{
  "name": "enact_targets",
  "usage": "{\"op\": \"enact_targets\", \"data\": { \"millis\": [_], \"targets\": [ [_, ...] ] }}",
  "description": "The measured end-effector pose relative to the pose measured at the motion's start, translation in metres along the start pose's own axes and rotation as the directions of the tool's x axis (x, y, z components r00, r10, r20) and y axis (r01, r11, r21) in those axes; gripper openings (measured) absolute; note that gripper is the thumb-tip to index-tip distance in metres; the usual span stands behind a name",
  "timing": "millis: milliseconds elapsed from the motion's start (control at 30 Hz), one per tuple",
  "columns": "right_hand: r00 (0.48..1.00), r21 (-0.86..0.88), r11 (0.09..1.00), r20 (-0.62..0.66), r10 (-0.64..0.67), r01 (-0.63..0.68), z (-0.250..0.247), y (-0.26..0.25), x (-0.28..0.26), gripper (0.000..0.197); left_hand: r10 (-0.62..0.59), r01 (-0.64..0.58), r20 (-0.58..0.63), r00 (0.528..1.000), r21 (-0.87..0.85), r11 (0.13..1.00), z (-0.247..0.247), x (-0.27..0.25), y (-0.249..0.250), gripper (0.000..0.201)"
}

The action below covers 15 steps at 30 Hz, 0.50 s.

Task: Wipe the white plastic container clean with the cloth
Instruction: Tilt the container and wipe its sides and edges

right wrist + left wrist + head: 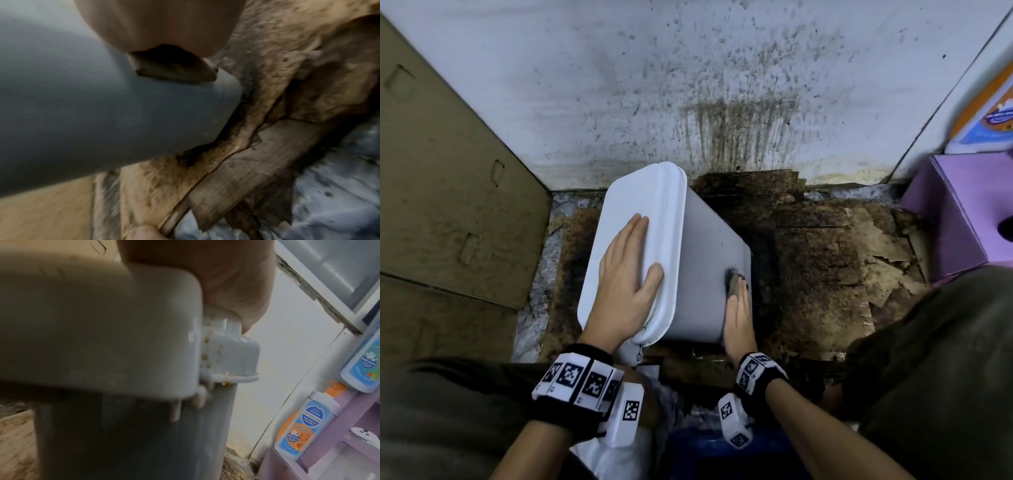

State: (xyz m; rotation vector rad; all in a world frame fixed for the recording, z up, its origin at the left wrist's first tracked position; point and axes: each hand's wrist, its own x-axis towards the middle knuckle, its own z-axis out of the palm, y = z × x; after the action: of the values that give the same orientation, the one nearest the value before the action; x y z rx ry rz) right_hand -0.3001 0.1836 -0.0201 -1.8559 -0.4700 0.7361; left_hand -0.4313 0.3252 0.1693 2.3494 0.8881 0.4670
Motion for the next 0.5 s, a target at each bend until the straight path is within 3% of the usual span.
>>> {"op": "enact_targets", "data": {
  "millis": [300,500],
  "targets": [
    [0.956,0.018,0.958,-0.066,0.285,-0.285,-0.005,0.003,0.009,0.054,0.005,-0.005,-0.012,1.0,0.007,1.0,0.002,0.0,0.004,0.07],
    [0.972,0.087,0.978,-0.128,0.197,-0.187,0.006,-0.016,-0.007,0.055,0.003,-0.002,-0.027,1.0,0.052,0.999,0.005,0.0,0.01,0.07]
  ]
}}
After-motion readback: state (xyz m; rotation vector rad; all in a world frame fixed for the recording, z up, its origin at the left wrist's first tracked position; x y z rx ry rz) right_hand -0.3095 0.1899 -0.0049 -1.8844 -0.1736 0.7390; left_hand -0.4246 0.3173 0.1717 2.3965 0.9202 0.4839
